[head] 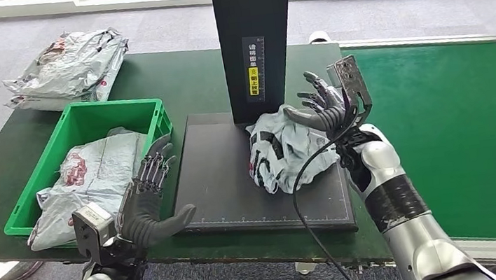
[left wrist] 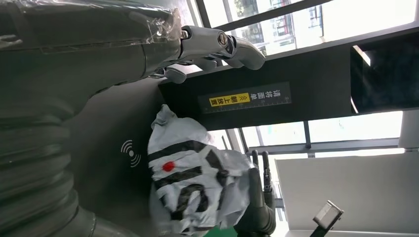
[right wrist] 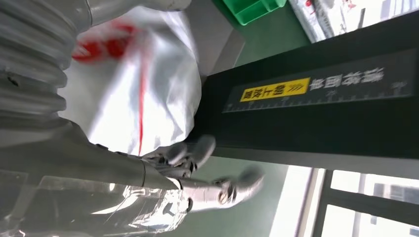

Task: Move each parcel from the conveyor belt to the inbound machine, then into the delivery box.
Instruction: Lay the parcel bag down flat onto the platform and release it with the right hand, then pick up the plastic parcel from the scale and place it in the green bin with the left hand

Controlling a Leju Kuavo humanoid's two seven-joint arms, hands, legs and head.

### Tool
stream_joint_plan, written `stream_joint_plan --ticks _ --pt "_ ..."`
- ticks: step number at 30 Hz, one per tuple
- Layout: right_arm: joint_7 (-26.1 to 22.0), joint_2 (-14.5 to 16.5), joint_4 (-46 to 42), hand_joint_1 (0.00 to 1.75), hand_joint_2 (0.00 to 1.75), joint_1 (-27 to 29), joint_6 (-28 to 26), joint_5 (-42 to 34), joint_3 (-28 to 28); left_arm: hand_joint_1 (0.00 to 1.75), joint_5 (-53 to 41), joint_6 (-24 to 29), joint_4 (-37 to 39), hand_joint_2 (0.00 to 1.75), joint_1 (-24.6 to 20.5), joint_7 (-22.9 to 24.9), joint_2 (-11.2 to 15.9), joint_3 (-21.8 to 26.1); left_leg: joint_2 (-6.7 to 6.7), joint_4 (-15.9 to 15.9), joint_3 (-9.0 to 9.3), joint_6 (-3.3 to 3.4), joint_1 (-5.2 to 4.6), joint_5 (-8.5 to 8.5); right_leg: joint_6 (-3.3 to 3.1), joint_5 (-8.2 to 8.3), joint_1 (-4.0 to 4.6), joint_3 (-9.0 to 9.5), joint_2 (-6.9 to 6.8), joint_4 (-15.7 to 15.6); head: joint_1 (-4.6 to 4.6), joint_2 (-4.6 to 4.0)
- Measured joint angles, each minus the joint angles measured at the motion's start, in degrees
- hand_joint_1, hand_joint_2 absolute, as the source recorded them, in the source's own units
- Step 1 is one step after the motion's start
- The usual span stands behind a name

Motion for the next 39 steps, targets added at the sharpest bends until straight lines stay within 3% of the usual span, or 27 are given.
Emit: stream_joint_plan --ticks 14,19,23,31,39 --pt "-1.9 0.0 6.4 0.00 1.75 -1.5 0.4 -3.1 -0.1 0.00 0.1 -0.1 0.5 1.75 -0.1 0.0 0.7 0.0 0.01 0.0 0.00 0.00 0.01 0.00 0.00 0.00 0.01 -0.02 0.01 0.0 0.00 -0.01" --pt "-5.8 0.0 6.2 0.00 1.75 -1.5 4.9 -5.8 -0.1 0.00 0.1 0.0 0.6 1.75 -0.1 -0.6 0.7 0.0 0.01 0.0 0.00 0.00 0.00 0.00 0.00 0.00 0.01 -0.02 0.01 0.0 0.00 -0.01" --pt "-7.7 0.0 -3.1 0.00 1.75 1.0 6.6 -6.4 -0.1 0.00 -0.4 0.1 0.9 1.75 0.4 -1.5 0.8 0.0 0.00 0.0 0.00 0.00 0.00 0.00 0.00 0.00 0.01 -0.04 0.00 0.0 0.00 0.00" --pt "-9.1 -2.1 -33.4 0.00 1.75 11.8 1.8 -1.6 -0.5 0.00 -5.8 1.4 0.7 1.75 2.7 -2.4 0.8 0.1 0.02 0.0 -0.03 0.02 0.00 -0.12 -0.03 -0.08 0.00 -0.07 0.00 0.0 0.00 -0.01" --pt "-9.6 -3.1 -43.5 0.00 1.75 16.0 1.6 -0.7 -0.8 0.00 -6.6 1.5 0.7 1.75 3.2 -2.5 0.8 0.1 0.08 0.0 0.00 -0.01 0.00 -0.08 -0.04 -0.03 0.01 -0.08 0.08 0.0 0.00 -0.01"
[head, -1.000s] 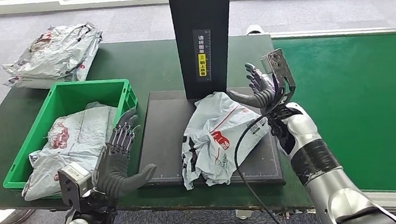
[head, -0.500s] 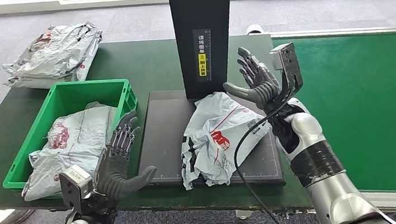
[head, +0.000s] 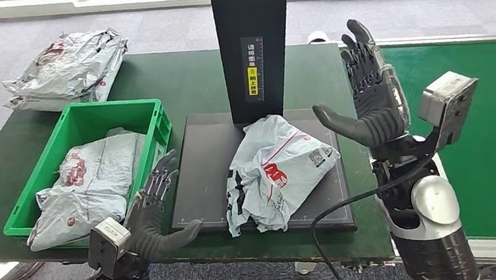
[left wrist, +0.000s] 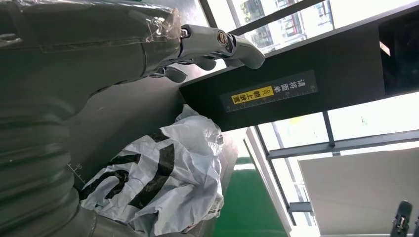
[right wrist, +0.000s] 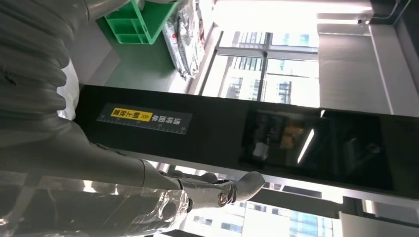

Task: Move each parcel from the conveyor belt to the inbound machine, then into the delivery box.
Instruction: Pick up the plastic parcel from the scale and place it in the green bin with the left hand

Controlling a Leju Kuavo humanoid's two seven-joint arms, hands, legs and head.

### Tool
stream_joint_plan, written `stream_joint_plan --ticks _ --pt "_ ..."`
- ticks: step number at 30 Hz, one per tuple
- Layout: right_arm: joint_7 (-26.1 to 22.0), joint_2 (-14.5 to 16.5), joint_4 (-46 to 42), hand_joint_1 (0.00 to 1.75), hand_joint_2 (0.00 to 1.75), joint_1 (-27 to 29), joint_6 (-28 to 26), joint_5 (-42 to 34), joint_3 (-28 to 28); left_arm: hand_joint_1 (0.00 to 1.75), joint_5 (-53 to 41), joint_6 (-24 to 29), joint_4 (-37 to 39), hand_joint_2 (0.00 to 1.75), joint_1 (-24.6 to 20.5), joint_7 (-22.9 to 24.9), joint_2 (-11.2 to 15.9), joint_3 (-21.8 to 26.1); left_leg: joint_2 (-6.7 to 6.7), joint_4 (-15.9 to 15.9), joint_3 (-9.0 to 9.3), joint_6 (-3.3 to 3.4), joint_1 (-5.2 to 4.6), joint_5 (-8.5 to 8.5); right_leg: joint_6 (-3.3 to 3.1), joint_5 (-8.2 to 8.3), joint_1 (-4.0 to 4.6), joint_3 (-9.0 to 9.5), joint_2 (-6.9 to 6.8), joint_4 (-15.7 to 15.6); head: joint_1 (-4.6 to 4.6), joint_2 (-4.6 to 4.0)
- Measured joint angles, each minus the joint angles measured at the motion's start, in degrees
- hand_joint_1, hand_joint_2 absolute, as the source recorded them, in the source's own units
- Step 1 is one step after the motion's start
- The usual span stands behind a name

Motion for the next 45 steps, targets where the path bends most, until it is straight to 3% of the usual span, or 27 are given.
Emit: stream_joint_plan --ticks 5,10,15,19,31,37,45 --pt "-1.6 -0.6 -3.8 0.00 1.75 3.5 1.2 2.2 -0.6 0.00 -2.4 0.7 0.0 1.75 0.1 0.0 -0.1 0.0 -0.05 0.0 0.03 -0.01 0.01 0.02 0.00 0.00 0.01 0.05 -0.04 0.0 -0.01 0.01" --pt "-1.1 -0.7 -8.8 0.00 1.75 12.7 1.3 4.7 -2.6 0.00 -7.6 2.3 0.2 1.75 0.5 1.3 -0.7 0.0 -0.08 0.0 0.03 0.02 0.01 -0.11 -0.01 -0.11 0.01 0.08 -0.09 0.0 -0.01 0.01" --pt "-0.6 0.2 -10.8 0.00 1.75 23.3 2.1 -0.9 -4.4 0.00 -13.8 3.3 1.6 1.75 -0.2 2.9 -1.1 -0.2 -0.08 0.0 0.02 0.01 0.01 -0.19 0.00 -0.22 0.01 0.07 -0.10 0.0 0.00 0.01" --pt "-1.0 0.4 -11.1 0.00 1.75 28.0 4.3 -3.0 -5.2 0.00 -20.7 4.6 3.6 1.75 -2.6 4.2 -0.8 -1.1 -0.03 0.0 0.03 0.00 0.01 -0.21 0.00 -0.20 0.01 0.04 -0.06 0.0 0.00 0.01" --pt "-0.5 1.6 -12.3 0.00 1.75 27.7 8.4 -2.1 -6.6 0.00 -39.1 5.1 16.9 1.75 -15.2 7.3 0.5 -7.7 -0.03 0.0 0.08 0.02 0.01 -0.07 0.01 -0.06 0.01 0.10 -0.05 0.0 0.00 0.00" --pt "0.3 1.9 -12.3 0.00 1.75 26.9 9.7 -2.2 -6.6 0.00 -40.9 4.7 27.7 1.75 -21.6 7.0 0.0 -12.0 0.00 0.0 0.08 0.02 0.00 -0.07 -0.01 -0.03 0.00 0.09 -0.01 0.0 0.00 0.02" --pt "0.4 2.2 -11.8 0.00 1.75 26.7 10.3 -2.3 -6.6 0.00 -40.7 4.8 36.1 1.75 -25.1 6.7 -1.4 -14.6 -0.01 0.0 0.06 0.02 0.01 -0.08 -0.01 -0.03 0.01 0.08 0.00 0.0 0.00 0.00"
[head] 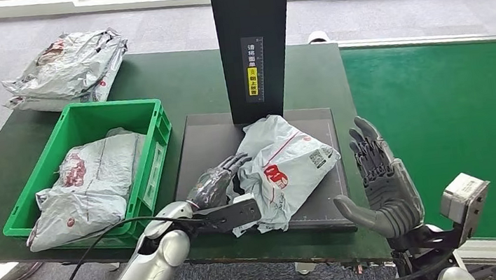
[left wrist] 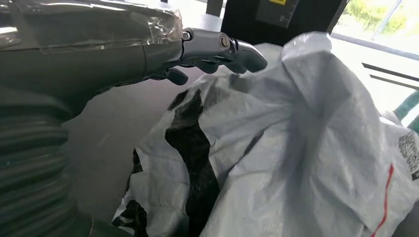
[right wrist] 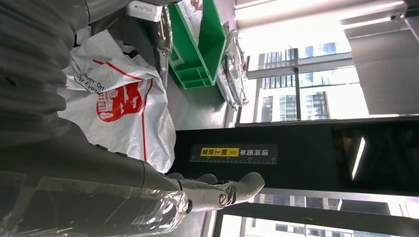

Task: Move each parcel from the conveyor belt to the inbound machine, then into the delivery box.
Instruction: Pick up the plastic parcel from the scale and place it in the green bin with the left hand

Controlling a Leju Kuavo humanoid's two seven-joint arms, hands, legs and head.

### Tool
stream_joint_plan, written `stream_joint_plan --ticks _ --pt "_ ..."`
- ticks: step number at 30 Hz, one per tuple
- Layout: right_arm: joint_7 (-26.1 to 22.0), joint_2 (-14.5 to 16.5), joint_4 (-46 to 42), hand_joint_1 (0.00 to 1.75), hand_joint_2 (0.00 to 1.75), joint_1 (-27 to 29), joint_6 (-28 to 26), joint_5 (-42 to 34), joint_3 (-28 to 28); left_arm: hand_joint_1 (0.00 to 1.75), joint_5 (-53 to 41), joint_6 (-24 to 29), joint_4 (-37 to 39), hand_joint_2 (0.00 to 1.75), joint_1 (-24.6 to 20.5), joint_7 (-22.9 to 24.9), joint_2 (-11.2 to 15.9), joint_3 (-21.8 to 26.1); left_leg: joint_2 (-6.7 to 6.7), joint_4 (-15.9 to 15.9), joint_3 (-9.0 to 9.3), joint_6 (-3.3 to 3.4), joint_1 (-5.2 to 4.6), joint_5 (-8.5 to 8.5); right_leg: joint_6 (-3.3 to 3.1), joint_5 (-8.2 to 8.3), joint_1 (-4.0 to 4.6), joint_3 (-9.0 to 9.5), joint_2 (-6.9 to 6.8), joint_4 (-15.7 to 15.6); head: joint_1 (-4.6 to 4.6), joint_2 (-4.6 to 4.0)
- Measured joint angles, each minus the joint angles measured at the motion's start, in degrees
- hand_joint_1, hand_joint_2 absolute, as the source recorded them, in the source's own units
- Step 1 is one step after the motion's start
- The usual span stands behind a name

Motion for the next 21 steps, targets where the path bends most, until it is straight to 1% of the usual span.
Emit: stream_joint_plan --ticks 7,8,9,10,12,13,14,15,21 --pt "0.2 0.1 0.0 0.00 1.75 0.0 0.2 -0.2 0.0 0.00 0.6 0.5 4.4 1.75 -1.6 -0.2 -0.9 -0.9 0.00 0.0 0.00 0.00 0.00 0.00 0.00 0.00 0.00 0.01 0.00 0.0 0.00 0.01" --pt "0.3 0.1 0.0 0.00 1.75 0.0 0.2 -0.2 0.0 0.04 0.8 0.6 5.0 1.75 -1.8 -0.4 -1.0 -0.9 0.00 0.0 0.00 0.00 0.00 0.00 0.00 0.00 0.00 0.01 0.00 0.0 0.00 0.01" --pt "0.6 0.2 0.0 0.00 1.75 -0.1 0.2 -0.3 0.0 0.15 1.0 0.7 5.4 1.75 -2.0 -0.5 -1.1 -0.9 0.00 0.0 0.00 0.00 0.00 0.01 0.00 0.00 0.00 0.01 0.00 0.0 0.00 0.01" --pt "0.8 0.3 0.0 0.00 1.75 -0.2 0.1 -0.3 0.0 0.43 1.2 0.8 5.9 1.75 -2.2 -0.5 -1.2 -0.9 0.00 0.0 0.01 0.00 0.00 0.01 0.00 0.00 0.00 0.01 0.00 0.0 0.00 0.01" --pt "1.4 0.5 0.0 0.00 1.75 -0.4 -0.1 -0.3 0.0 1.22 1.7 1.1 6.7 1.75 -2.4 -0.5 -1.5 -1.0 0.00 0.0 0.01 0.00 0.00 0.01 0.00 0.00 0.00 0.01 0.00 0.0 0.00 0.00" --pt "1.6 0.7 0.0 0.00 1.75 -0.5 -0.2 -0.3 0.0 1.55 2.0 1.2 7.0 1.75 -2.5 -0.5 -1.6 -1.0 0.00 0.0 0.01 0.00 0.00 0.01 0.00 0.00 0.00 0.02 0.00 0.0 0.00 0.01" --pt "1.7 0.8 0.0 0.00 1.75 -0.6 -0.2 -0.3 0.0 1.70 2.1 1.4 7.3 1.75 -2.6 -0.5 -1.7 -1.0 0.00 0.0 0.01 0.00 0.00 0.01 0.00 0.00 0.00 0.02 0.00 0.0 0.00 0.00" --pt "1.8 0.8 0.0 0.00 1.75 -0.7 -0.3 -0.3 0.0 1.75 2.3 1.5 7.6 1.75 -2.8 -0.5 -1.8 -1.1 0.00 0.0 0.01 0.00 0.00 0.01 0.00 0.00 0.00 0.02 0.00 0.0 0.00 0.01" --pt "2.0 1.2 0.0 0.00 1.75 -0.9 -0.4 -0.3 -0.4 1.75 3.0 2.2 8.8 1.75 -3.2 -0.5 -2.2 -1.1 0.00 0.0 0.00 0.00 0.00 0.01 0.00 0.00 0.00 0.01 0.00 0.0 0.00 0.01"
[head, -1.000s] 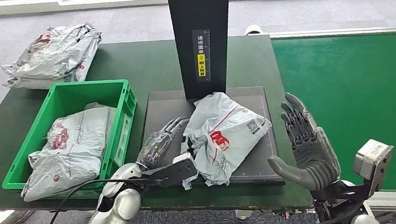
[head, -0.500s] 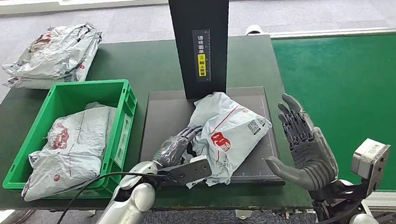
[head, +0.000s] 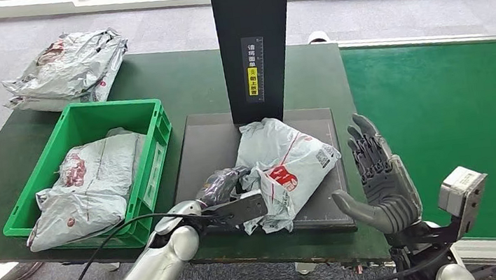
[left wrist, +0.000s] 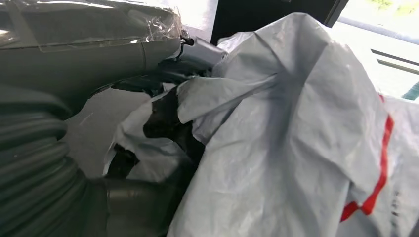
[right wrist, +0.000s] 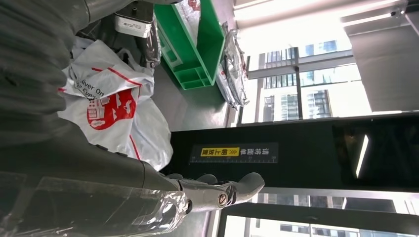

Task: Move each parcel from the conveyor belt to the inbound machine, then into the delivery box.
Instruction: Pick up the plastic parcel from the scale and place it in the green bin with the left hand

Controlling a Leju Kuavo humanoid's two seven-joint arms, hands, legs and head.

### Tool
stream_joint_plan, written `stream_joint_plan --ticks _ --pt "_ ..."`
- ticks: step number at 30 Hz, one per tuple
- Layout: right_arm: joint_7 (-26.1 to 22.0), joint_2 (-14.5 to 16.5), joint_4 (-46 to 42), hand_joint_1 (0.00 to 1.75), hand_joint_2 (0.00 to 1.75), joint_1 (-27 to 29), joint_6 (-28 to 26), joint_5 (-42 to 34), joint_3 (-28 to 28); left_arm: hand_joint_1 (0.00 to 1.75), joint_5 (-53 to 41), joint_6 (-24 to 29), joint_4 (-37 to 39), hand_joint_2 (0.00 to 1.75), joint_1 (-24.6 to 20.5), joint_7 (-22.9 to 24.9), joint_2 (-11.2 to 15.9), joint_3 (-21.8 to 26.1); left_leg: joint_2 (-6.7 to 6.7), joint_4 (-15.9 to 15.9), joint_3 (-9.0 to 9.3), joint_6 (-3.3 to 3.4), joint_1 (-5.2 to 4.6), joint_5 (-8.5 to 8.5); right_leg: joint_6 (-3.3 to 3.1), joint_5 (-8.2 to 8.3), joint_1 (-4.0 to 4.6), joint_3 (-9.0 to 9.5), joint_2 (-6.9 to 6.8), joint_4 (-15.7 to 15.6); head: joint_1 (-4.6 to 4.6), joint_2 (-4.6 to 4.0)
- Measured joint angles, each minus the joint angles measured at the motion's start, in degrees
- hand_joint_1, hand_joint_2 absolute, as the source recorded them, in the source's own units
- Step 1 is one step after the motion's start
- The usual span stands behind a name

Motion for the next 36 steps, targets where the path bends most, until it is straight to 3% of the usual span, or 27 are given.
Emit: stream_joint_plan --ticks 12,19,32,36 --pt "0.0 0.6 0.0 0.00 1.75 -0.5 -1.7 0.7 -1.0 1.75 1.1 1.5 2.0 1.75 -0.7 1.2 -0.7 0.0 0.00 0.0 0.00 0.00 0.00 0.00 0.00 0.00 0.00 0.00 0.00 0.0 0.00 0.01" --pt "-0.4 0.6 0.0 0.00 1.75 -0.1 -3.4 0.8 -1.8 1.75 3.8 5.7 1.5 1.75 -1.5 2.5 -0.3 2.1 0.01 0.0 0.00 -0.01 0.01 0.00 -0.01 0.00 0.01 -0.01 0.01 0.0 0.00 0.01" --pt "-1.3 0.6 -1.1 0.00 1.75 2.0 -4.6 0.7 -3.9 1.75 9.2 9.5 -16.1 1.75 -1.6 6.7 3.9 15.1 0.03 0.0 -0.04 -0.03 0.07 0.02 -0.02 0.00 0.06 -0.05 0.03 0.1 0.00 0.00" --pt "-1.2 0.7 -1.8 0.00 1.75 2.5 -5.1 0.9 -4.2 1.75 9.3 13.3 -21.4 1.75 -0.5 6.6 4.8 17.6 0.07 0.0 -0.08 -0.03 0.07 0.02 -0.02 0.01 0.07 -0.10 0.06 0.1 0.00 -0.01"
